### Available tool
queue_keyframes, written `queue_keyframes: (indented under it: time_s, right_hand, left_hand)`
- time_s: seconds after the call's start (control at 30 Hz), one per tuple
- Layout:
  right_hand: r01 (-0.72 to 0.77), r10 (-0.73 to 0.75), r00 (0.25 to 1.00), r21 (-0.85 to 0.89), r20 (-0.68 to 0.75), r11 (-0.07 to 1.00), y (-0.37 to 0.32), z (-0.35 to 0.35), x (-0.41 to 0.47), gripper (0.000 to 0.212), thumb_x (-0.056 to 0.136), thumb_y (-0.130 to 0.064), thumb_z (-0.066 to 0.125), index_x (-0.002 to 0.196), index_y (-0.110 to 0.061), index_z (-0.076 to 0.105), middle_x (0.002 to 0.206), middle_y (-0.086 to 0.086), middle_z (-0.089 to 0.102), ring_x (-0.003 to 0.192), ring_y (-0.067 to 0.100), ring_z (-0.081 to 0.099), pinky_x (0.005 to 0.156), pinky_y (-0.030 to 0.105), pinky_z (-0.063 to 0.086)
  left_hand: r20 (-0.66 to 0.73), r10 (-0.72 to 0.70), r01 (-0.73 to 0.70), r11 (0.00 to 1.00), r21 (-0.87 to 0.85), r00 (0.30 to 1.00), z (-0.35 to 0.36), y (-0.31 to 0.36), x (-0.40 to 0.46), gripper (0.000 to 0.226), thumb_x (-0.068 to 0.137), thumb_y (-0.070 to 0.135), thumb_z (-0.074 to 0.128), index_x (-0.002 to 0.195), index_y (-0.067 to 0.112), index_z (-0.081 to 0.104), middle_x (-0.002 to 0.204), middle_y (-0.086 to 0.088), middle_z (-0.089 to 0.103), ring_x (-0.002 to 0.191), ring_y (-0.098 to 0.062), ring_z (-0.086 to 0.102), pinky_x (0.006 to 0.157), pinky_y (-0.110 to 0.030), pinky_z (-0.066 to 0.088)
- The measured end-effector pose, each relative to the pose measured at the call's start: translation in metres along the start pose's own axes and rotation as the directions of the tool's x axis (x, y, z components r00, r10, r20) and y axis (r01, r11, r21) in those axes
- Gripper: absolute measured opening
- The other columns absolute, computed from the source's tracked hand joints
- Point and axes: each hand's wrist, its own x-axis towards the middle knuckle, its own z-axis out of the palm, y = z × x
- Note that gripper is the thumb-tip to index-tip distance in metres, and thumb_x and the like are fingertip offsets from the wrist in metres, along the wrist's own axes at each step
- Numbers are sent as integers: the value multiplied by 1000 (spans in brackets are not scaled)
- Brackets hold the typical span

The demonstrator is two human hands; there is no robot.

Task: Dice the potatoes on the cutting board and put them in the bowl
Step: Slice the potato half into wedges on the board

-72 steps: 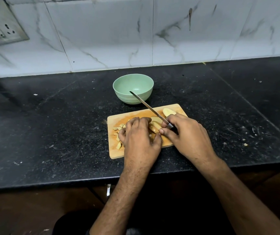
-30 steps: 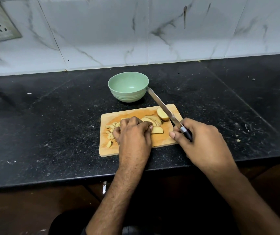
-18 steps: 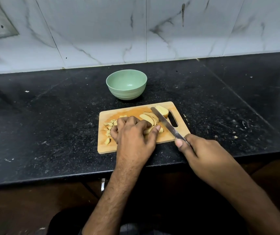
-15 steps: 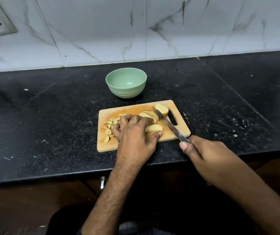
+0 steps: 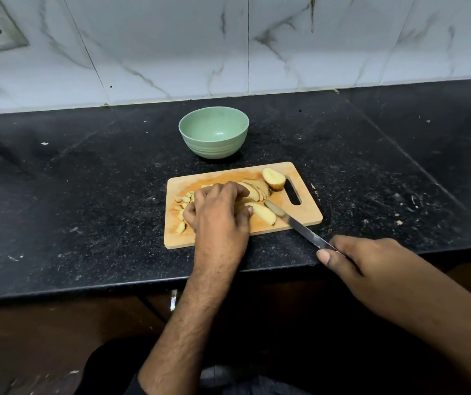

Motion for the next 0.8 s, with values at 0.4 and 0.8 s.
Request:
queue_keyframes:
  time_s: [0.4, 0.8]
  right_hand:
    - [35, -35, 999, 0, -34, 999, -14, 0, 13, 40, 101, -56, 36, 83, -24, 51, 73, -2, 61, 69, 12, 59, 59, 32, 44]
    - [73, -73, 996, 7, -48, 997, -32, 14, 26, 40, 102, -56, 33, 78, -25, 41, 76, -2, 55, 72, 14, 55, 56, 31, 37]
  left_hand:
    - [77, 84, -97, 976, 195, 994, 2, 5, -12, 61, 81, 74, 55, 123, 31, 61, 119, 11, 55, 128, -15, 30, 103, -46, 14]
    - [75, 27, -37, 991, 128, 997, 1, -1, -9, 63, 83, 67, 60, 134, 31, 57, 123, 16, 58, 125, -11, 30, 103, -46, 20]
